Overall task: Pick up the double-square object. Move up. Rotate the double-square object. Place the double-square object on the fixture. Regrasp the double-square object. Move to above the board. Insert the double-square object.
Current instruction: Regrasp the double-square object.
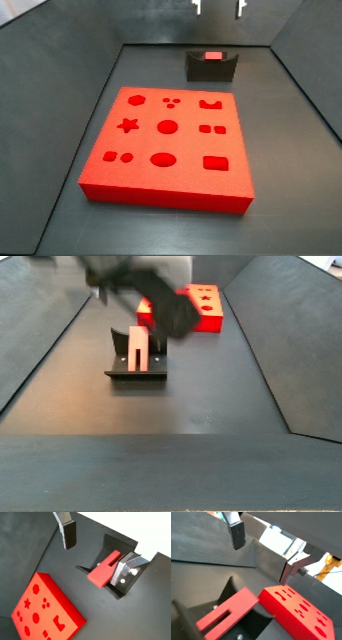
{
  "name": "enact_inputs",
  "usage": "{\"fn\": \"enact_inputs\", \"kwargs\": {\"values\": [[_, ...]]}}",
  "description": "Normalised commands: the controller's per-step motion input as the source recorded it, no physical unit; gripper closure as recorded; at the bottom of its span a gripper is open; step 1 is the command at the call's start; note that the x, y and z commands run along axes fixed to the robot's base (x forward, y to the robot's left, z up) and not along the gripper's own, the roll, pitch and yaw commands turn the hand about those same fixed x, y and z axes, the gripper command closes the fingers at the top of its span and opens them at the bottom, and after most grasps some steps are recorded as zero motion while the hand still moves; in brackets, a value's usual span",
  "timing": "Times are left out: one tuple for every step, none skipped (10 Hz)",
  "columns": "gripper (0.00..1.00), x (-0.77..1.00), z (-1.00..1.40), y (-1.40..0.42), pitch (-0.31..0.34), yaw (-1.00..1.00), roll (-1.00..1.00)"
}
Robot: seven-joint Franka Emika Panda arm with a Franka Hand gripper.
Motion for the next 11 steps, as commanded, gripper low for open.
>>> {"fn": "enact_inputs", "kwargs": {"values": [[0.00, -0.13, 0.79, -1.00, 0.038, 0.02, 1.00], [0.00, -0.13, 0.69, -0.95, 0.035, 0.02, 1.00], [0.00, -0.08, 0.33, -0.68, 0.031, 0.02, 1.00], [0.00, -0.06, 0.18, -0.56, 0.030, 0.02, 1.00], [0.00, -0.03, 0.02, -0.25, 0.026, 0.02, 1.00], [0.00, -0.03, 0.02, -0.11, 0.024, 0.02, 1.00], [0.00, -0.04, 0.01, -0.01, 0.021, 0.02, 1.00], [0.00, -0.04, 0.00, -0.03, 0.015, 0.02, 1.00], [0.00, -0.04, 0.01, -0.03, 0.009, 0.02, 1.00], [0.00, -0.04, 0.01, -0.03, 0.006, 0.02, 1.00], [0.00, -0.04, 0.00, -0.02, -0.003, 0.03, 1.00]]}}
